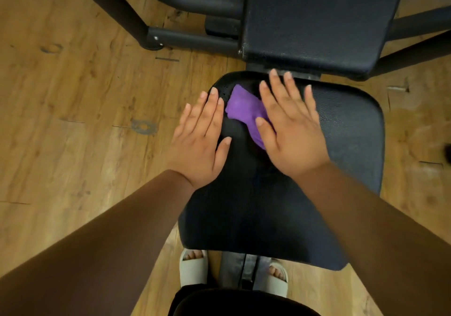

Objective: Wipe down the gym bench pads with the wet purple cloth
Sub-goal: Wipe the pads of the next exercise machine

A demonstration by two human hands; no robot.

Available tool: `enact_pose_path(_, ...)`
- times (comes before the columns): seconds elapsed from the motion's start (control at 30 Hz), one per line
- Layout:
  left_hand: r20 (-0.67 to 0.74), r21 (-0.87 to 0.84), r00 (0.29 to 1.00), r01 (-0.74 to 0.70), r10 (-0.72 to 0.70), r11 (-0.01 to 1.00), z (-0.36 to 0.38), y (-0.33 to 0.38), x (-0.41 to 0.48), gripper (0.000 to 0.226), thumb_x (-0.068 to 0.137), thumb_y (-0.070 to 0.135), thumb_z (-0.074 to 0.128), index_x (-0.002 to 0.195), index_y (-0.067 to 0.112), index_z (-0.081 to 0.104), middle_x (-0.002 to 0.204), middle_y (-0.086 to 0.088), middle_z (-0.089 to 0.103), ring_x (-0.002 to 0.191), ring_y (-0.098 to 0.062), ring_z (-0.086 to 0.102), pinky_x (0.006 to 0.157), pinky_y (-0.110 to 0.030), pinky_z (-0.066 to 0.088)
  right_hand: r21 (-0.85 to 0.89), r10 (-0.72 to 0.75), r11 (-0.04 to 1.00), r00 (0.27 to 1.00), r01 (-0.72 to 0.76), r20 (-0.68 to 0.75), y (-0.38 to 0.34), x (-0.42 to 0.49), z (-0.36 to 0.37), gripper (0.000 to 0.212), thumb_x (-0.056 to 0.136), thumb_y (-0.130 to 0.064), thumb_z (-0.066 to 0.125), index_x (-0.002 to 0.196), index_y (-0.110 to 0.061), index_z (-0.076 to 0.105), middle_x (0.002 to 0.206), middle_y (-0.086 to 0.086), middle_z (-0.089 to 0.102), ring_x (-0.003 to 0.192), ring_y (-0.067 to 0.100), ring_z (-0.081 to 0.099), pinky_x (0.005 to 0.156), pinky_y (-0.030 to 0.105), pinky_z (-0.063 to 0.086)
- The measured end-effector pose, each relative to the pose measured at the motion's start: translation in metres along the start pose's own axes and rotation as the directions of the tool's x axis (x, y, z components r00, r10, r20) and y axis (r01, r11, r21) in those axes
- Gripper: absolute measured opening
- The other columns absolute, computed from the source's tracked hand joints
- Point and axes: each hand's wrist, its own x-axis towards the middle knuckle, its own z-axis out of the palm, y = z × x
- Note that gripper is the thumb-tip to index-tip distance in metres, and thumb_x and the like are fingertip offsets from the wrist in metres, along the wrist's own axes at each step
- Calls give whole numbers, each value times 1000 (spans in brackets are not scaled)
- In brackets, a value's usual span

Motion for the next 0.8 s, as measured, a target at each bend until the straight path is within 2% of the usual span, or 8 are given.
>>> enact_pose_path(0.17, -121, -75, 992, 24, -33, 997, -6, 50, 18, 58, 101, 28, 29, 151, 0, 21, 159, -17, 17, 149, -27, 10, 122, -41, 8, -9, 54, 999, 998, -54, -45, 27, -11, 12, 52, 101, -31, 25, 148, -8, 34, 157, 10, 28, 147, 21, 17, 120, 32, -1)
enact_pose_path(0.3, -24, -137, 962, 266, -271, 954, 6, 74, 47, 64, 99, 42, 15, 153, 6, 17, 162, -11, 9, 150, -20, 2, 122, -34, 0, 90, 89, 993, 992, -81, -93, 27, -11, 12, 52, 101, -27, 25, 148, -8, 33, 157, 7, 29, 147, 17, 17, 121, 29, 1)
enact_pose_path(0.4, -51, -46, 956, 287, -289, 957, 12, 72, 46, 64, 99, 42, 21, 152, 6, 19, 162, -11, 12, 149, -22, 4, 119, -33, 0, 79, 73, 995, 992, -65, -106, 28, -11, 13, 53, 100, -27, 24, 148, -7, 33, 156, 9, 29, 147, 18, 18, 121, 31, 2)
enact_pose_path(0.47, -112, 25, 953, 286, -281, 958, 10, 62, 38, 60, 101, 38, 29, 151, 5, 26, 160, -16, 16, 148, -27, 10, 118, -37, 6, 67, 63, 996, 991, -56, -115, 27, -11, 15, 54, 99, -27, 26, 149, -7, 31, 156, 9, 30, 146, 20, 20, 121, 33, 4)
enact_pose_path(0.53, -217, 54, 913, 365, -346, 929, 6, 55, 29, 55, 100, 34, 41, 146, 4, 36, 156, -21, 25, 143, -34, 21, 116, -43, 19, 52, 59, 997, 990, -52, -127, 28, -11, 17, 54, 99, -27, 27, 149, -7, 31, 156, 10, 30, 146, 22, 21, 121, 34, 5)
enact_pose_path(0.6, -281, -2, 862, 440, -423, 898, 7, 59, 26, 52, 98, 30, 46, 142, 2, 43, 149, -23, 36, 133, -38, 32, 111, -45, 30, 41, 55, 998, 990, -50, -133, 28, -11, 19, 54, 99, -28, 28, 149, -8, 31, 156, 10, 30, 146, 23, 21, 121, 36, 7)
enact_pose_path(0.63, -276, -46, 844, 466, -459, 884, 9, 66, 28, 53, 98, 30, 43, 141, 0, 43, 147, -23, 39, 131, -39, 35, 111, -44, 30, 36, 51, 998, 989, -47, -138, 28, -12, 20, 55, 98, -28, 29, 149, -8, 32, 156, 10, 30, 146, 23, 22, 121, 36, 7)
enact_pose_path(0.8, -172, -135, 752, 622, -636, 771, 21, 93, 54, 65, 99, 36, 33, 146, -8, 27, 156, -25, 21, 147, -37, 14, 118, -41, -2, 26, 46, 999, 987, -43, -153, 29, -12, 22, 55, 98, -29, 29, 148, -8, 33, 156, 10, 31, 146, 23, 23, 120, 36, 8)
